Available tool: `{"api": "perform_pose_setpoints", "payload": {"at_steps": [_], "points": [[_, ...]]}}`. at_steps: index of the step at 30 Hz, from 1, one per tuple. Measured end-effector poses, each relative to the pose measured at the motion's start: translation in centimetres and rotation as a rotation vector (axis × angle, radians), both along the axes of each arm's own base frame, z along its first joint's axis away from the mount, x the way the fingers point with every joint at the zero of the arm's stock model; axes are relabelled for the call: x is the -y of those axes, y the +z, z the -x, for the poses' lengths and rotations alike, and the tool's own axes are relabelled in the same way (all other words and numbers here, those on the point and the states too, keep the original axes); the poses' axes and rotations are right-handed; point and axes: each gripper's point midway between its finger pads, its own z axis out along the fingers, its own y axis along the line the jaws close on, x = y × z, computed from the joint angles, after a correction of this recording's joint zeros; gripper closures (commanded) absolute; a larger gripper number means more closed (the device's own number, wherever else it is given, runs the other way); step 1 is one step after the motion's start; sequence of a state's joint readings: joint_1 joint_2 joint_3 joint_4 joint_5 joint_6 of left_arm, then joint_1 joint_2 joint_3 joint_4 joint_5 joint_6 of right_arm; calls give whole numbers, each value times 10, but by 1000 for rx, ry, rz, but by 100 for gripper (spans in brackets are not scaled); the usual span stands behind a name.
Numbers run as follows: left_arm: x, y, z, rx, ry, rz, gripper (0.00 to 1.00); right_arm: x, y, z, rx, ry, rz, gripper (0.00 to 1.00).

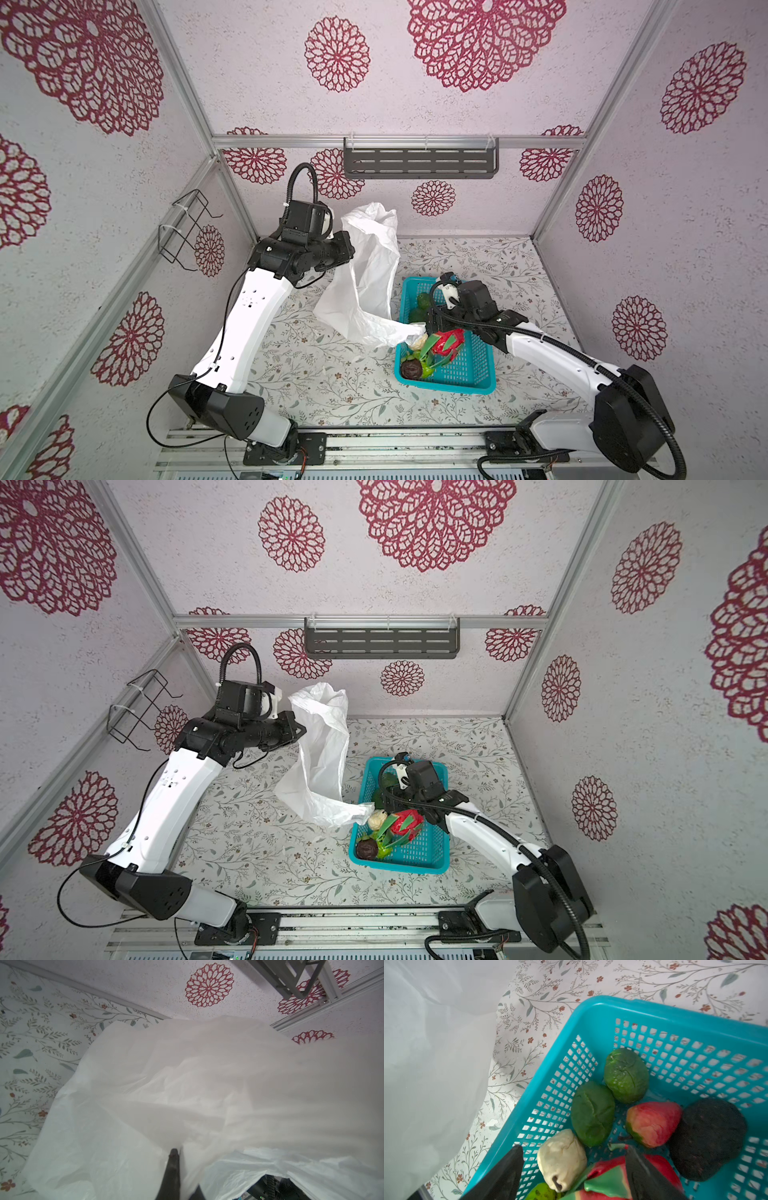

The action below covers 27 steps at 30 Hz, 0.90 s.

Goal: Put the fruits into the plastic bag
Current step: 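Lift the bag open with the left gripper while the right gripper grasps the pale pear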

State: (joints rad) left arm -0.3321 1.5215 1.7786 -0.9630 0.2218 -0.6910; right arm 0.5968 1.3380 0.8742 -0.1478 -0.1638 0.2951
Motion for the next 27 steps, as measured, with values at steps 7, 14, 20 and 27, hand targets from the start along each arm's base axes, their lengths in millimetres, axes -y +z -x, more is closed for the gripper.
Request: {"api": "perform_pose_setpoints", "payload": {"at_steps": [7,14,20,27], "points": [[-2,-34,-1,-140,51,18,100,-21,-39,20,-103,108,94,25],[-2,-54,1,-205,77,30,100,-29,-56,21,-140,149,137,25],[-2,-53,0,-201,81,33,100,-37,-63,22,-145,180,175,24],[-3,-55,-2,-200,85,29,100,-36,-68,25,-153,192,258,24]]}}
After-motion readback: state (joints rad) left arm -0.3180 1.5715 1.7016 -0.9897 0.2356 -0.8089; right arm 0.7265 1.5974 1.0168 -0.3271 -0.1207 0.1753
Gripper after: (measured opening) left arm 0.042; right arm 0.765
